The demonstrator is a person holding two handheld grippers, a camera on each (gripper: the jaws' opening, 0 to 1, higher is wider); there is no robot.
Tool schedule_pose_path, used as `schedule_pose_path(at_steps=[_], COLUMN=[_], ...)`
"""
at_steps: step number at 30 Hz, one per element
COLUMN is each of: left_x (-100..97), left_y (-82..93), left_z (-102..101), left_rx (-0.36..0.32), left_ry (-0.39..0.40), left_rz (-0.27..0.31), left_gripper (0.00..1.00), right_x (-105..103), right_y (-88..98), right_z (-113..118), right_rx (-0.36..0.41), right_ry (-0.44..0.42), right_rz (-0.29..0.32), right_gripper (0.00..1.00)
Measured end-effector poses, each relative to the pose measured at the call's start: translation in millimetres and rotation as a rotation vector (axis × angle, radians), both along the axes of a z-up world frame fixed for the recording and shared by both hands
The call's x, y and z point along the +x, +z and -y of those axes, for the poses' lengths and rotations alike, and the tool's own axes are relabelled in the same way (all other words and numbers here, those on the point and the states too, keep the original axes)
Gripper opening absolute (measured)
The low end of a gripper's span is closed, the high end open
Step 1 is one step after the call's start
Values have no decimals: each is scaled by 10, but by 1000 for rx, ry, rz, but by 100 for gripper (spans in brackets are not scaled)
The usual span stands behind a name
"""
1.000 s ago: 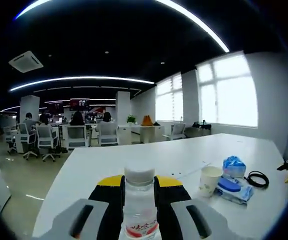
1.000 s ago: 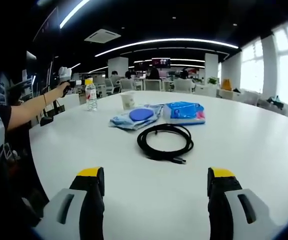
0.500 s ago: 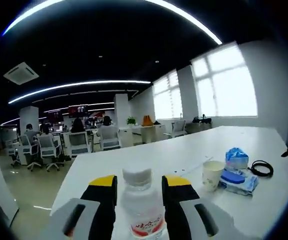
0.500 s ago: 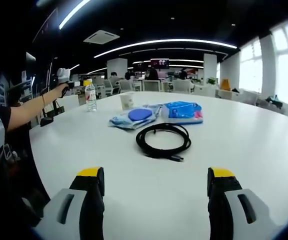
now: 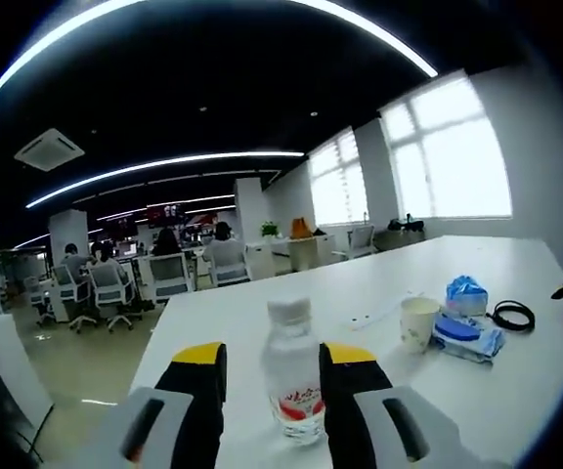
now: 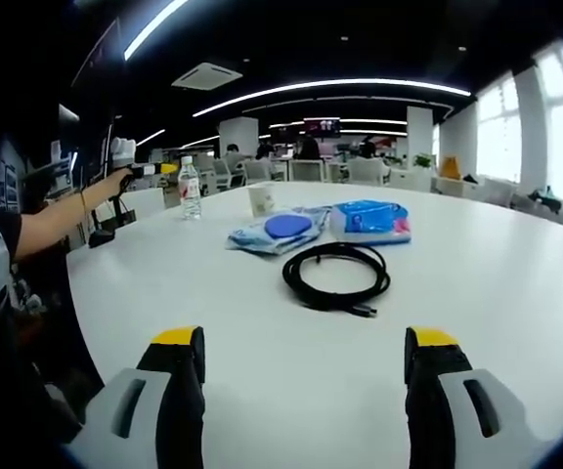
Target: Arrange the tabletop items into an orderly group along one side of the table until the central work area is clear of visible clutter.
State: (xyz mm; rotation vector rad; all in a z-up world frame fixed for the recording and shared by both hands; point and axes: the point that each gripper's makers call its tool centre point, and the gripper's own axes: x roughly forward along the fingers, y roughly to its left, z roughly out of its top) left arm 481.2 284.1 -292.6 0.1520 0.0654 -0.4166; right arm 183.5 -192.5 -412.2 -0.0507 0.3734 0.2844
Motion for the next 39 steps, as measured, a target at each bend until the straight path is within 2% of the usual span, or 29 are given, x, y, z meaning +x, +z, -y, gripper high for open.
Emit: schedule_pose_path(at_steps=[2, 5, 7, 12, 14, 19, 21, 23, 29, 37, 39], left_x=[-23, -104, -156, -367, -433, -531, -533, -528, -515, -450, -428], left_y=[-7, -24, -39, -46, 6, 46, 19, -16, -99, -174, -202], left_z=[10, 62, 90, 308, 393, 578, 636, 701, 853, 1017, 1056], left_rx=[17, 137, 262, 523, 566, 606, 658, 665, 706, 721, 746], left_ry=[-5, -43, -61, -176, -214, -291, -314, -331, -364, -397, -400], left_rz=[6, 28, 47, 86, 108, 107, 106, 95, 90, 88, 90], left_gripper=[36, 35, 34, 31, 30, 29, 29, 29, 29, 29, 29], right_x=[-4, -12, -12, -13, -17, -27, -31, -41, -71, -110, -118], right_y=[-12, -14, -2, 14, 17, 7, 11, 24, 27, 17, 13], right_z=[3, 2, -5, -7, -13, -15, -17, -20, 12, 56, 70], right_rx=[0, -3, 0, -6, -5, -4, -6, 0, -3, -4, -5], right_ry=[-1, 1, 4, 6, 7, 11, 12, 13, 5, -9, -11], right_rz=[-6, -8, -4, -1, 0, -2, -1, 2, 5, 4, 3], right_gripper=[80, 80, 80, 80, 80, 80, 80, 80, 80, 80, 80])
